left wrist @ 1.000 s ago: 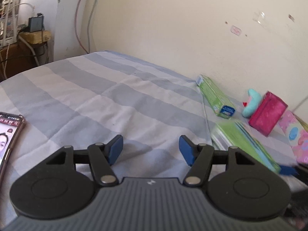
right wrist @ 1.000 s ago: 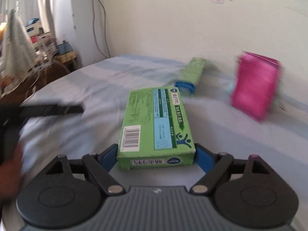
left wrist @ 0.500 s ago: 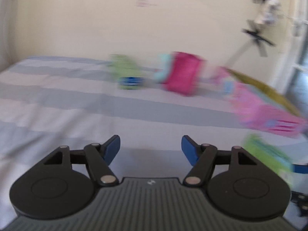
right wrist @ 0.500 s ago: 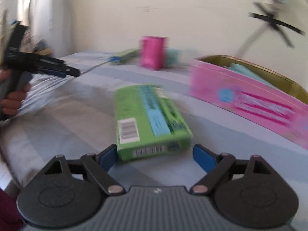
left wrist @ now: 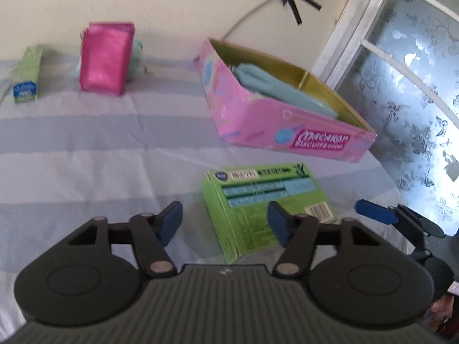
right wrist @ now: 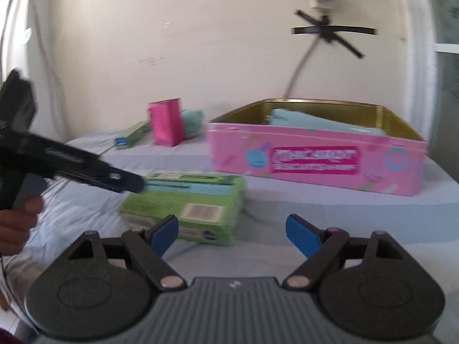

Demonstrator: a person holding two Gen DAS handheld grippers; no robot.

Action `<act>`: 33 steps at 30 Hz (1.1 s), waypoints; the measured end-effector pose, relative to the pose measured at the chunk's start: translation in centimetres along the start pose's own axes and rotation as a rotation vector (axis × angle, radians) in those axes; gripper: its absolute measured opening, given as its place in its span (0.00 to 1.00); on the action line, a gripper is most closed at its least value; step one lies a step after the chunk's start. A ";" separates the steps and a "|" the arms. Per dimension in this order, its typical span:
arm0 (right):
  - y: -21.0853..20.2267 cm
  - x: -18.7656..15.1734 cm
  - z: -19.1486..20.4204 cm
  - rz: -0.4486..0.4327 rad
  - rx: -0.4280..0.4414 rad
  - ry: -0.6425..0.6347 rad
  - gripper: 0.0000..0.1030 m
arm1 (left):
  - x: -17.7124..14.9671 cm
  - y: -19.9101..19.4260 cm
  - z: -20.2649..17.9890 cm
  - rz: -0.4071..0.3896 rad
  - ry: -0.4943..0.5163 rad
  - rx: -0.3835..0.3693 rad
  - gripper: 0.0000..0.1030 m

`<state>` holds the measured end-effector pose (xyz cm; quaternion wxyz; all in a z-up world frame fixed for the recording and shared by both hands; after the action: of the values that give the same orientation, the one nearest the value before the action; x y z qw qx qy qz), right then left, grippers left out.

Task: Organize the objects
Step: 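Carry the green box into the pink tin and open the right gripper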

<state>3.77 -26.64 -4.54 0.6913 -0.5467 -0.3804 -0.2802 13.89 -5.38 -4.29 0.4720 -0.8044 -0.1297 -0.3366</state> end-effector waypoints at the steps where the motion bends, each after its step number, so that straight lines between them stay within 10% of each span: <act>1: 0.5 -0.1 0.4 0.013 0.013 -0.008 0.81 | -0.1 0.3 0.0 0.011 -0.006 0.000 0.62; 10: 3.3 -0.5 2.0 0.093 0.037 -0.046 0.57 | 0.3 1.3 -1.7 0.008 -0.014 -0.014 0.59; 20: -1.0 5.3 -1.5 -0.158 -0.025 -0.026 0.56 | 7.4 -1.0 -6.5 -0.152 0.070 -0.058 0.59; 33: 5.8 9.8 -13.5 -0.116 -0.188 0.085 0.57 | 16.4 10.6 -12.4 -0.095 0.206 -0.006 0.59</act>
<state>16.78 -38.08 -1.06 0.6352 -0.5739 -0.3535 -0.3771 26.43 -23.21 3.52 0.4640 -0.7599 -0.1173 -0.4398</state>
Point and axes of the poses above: each gripper's, at about its wrist camera, not at the fingertips, and y roughly the way its jaws point, z to its left, x to its top, the point moved 8 cm from there along y, roughly the way its jaws point, and after that the axes turned 3 degrees about z, right-handed, at the moved point
